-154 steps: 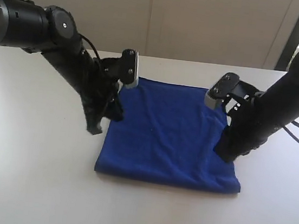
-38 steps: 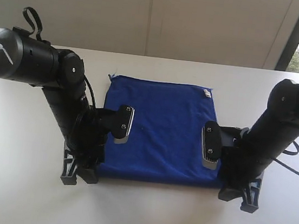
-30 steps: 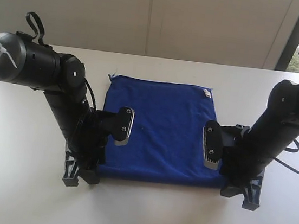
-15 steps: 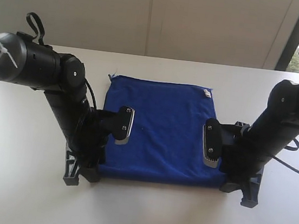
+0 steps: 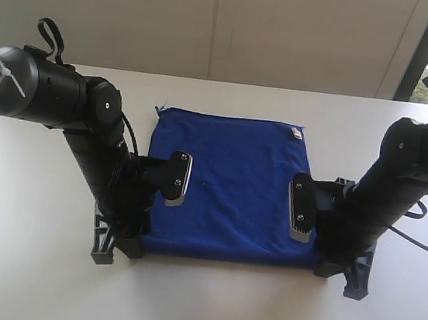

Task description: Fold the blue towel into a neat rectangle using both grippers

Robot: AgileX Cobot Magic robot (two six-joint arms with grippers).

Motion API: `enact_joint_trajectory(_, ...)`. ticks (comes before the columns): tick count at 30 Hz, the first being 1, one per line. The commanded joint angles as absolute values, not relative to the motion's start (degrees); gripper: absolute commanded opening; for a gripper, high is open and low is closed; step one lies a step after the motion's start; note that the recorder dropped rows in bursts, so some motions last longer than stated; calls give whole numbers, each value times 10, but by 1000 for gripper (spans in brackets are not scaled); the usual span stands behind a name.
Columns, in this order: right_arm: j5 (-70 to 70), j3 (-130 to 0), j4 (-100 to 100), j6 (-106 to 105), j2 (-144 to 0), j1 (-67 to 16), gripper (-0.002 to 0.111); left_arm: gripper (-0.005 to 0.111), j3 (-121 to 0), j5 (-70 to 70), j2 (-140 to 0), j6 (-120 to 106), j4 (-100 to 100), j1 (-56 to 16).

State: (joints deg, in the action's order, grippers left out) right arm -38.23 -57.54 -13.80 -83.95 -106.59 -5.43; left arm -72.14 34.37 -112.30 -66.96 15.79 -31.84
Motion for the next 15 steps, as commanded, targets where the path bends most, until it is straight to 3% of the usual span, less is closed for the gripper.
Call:
enact_joint_trajectory(1, -385, -572, -136, -820, -1069, -56, 25, 39, -717, 372, -1135, -668, 163, -321)
enact_joint_trajectory(7, -422, -572, -136, -804, -1069, -56, 2, 3, -717, 374, -1134, -668, 163, -321)
enact_joint_trajectory(15, -509, -572, -135, -730, -1042, -58, 0, 0, -718, 450, -1112, -642, 163, -321)
